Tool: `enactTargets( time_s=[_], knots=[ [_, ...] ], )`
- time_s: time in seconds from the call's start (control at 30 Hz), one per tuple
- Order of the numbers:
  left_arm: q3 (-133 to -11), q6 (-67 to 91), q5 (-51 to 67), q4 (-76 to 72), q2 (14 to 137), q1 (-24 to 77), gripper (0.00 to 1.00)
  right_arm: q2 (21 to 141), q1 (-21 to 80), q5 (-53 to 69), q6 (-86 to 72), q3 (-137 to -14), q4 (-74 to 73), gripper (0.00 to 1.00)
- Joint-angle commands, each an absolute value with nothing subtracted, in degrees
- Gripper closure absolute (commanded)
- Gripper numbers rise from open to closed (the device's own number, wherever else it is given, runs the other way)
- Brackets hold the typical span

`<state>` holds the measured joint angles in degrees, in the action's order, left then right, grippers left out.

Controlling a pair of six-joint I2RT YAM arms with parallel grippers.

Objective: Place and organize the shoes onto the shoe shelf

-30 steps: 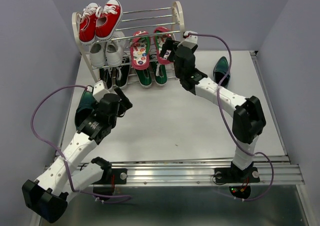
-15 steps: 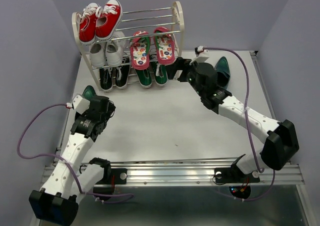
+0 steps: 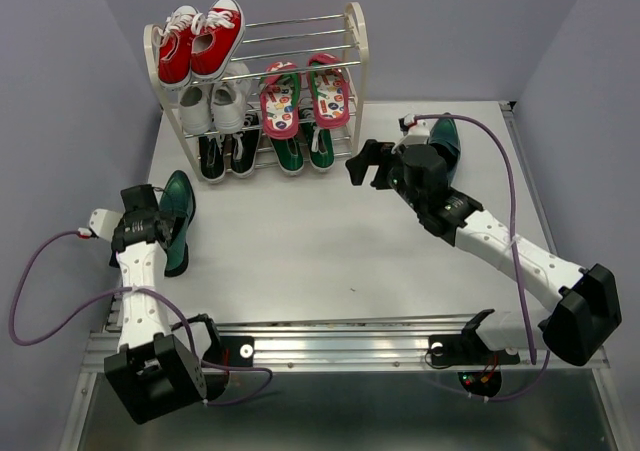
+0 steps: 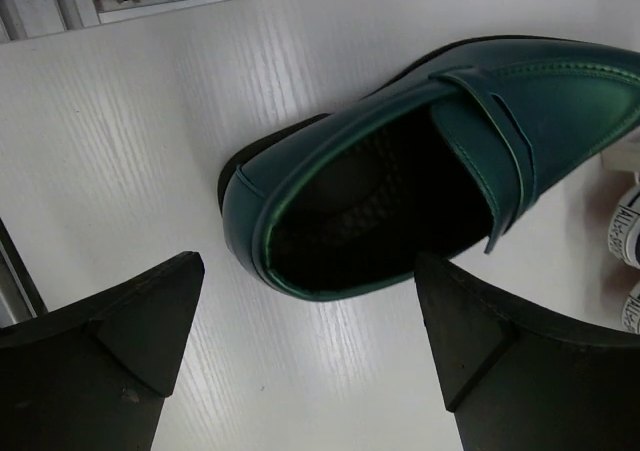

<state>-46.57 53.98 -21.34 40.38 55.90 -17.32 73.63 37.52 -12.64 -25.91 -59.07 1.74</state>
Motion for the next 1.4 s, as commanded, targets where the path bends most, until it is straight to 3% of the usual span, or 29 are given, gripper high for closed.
enactTargets(
  time_s=[0.0, 0.23, 0.47, 0.57, 0.6, 0.77, 1.0, 1.17, 1.37],
  knots=[
    [-48.43, 50.98, -20.84, 39.20, 58.79, -20.82, 0.01, 71.19, 37.44, -16.87, -24.00, -58.62, 0.88, 0.00],
    [-45.36, 52.73, -22.59, 35.69, 63.62, -21.27, 0.05, 71.46, 37.44, -20.74, -23.03, -58.19, 0.18, 0.00],
    [-41.58, 51.94, -21.01, 32.00, 66.09, -21.27, 0.38, 70.67, 37.44, -23.90, -22.94, -57.83, 0.18, 0.00],
    [-40.96, 50.89, -20.57, 31.29, 66.18, -21.27, 0.81, 69.62, 37.44, -25.05, -22.94, -57.57, -0.43, 0.00],
    [-40.96, 50.63, -20.13, 31.29, 65.92, -21.27, 1.00, 69.35, 37.44, -25.48, -23.03, -57.22, -1.48, 0.00],
    [-42.27, 47.99, -15.39, 33.48, 59.08, -21.18, 1.00, 67.77, 37.44, -25.84, -23.64, -56.51, -2.72, 0.00],
    [-45.16, 45.09, -4.49, 39.72, 39.58, -21.01, 1.00, 64.34, 37.44, -25.93, -24.52, -54.58, -4.83, 0.00],
    [-48.85, 41.76, 5.34, 43.67, 36.91, -20.83, 1.00, 63.72, 37.44, -26.81, -24.35, -54.32, -5.27, 0.00],
    [-55.80, 42.19, 7.73, 44.74, 34.89, -20.48, 1.00, 65.03, 37.44, -22.44, -23.03, -55.98, -5.10, 0.00]
  ],
)
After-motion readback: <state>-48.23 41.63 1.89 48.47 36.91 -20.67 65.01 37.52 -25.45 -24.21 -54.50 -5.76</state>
